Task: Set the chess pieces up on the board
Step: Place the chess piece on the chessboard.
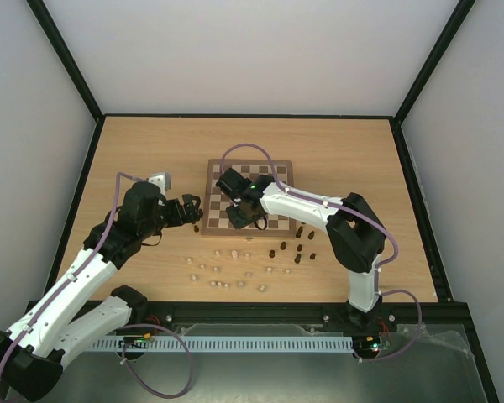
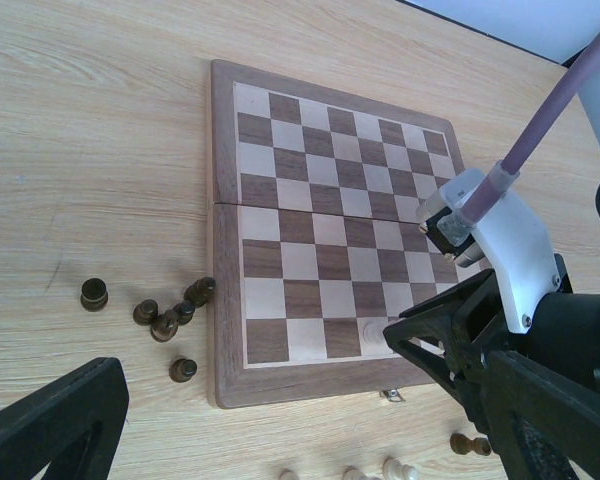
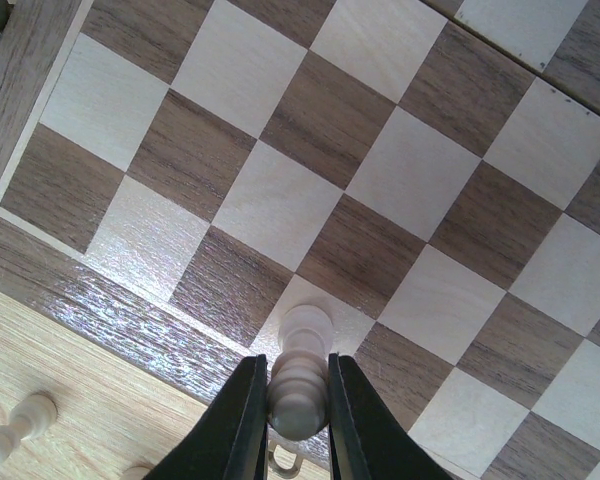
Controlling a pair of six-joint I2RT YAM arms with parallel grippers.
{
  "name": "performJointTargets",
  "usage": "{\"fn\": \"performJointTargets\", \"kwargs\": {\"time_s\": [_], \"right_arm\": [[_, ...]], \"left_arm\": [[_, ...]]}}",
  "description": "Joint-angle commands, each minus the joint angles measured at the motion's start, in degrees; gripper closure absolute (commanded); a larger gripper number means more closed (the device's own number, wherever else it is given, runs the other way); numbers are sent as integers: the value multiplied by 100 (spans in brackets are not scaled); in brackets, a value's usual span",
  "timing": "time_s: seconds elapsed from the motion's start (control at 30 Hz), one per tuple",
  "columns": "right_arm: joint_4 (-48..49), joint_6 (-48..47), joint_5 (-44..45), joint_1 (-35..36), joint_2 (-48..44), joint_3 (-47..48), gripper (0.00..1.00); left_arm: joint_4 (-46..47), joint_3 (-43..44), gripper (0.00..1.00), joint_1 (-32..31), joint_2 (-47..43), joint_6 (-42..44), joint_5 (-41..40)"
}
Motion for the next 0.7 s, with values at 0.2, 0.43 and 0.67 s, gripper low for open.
{"fn": "performJointTargets", "kwargs": {"time_s": [0.2,0.43,0.67], "right_arm": [[-403,19,28,-10,-218,-149,82],[-390,32,-49,-13,-584,-197,57],[-464,-145,-64,-15,-1209,-233,24]], "left_arm": [[74,-32,1,33,41,31,-39],[155,-46,0,33,-23,-73,-56],[241,-100,1,33,-297,-268,-55]]}}
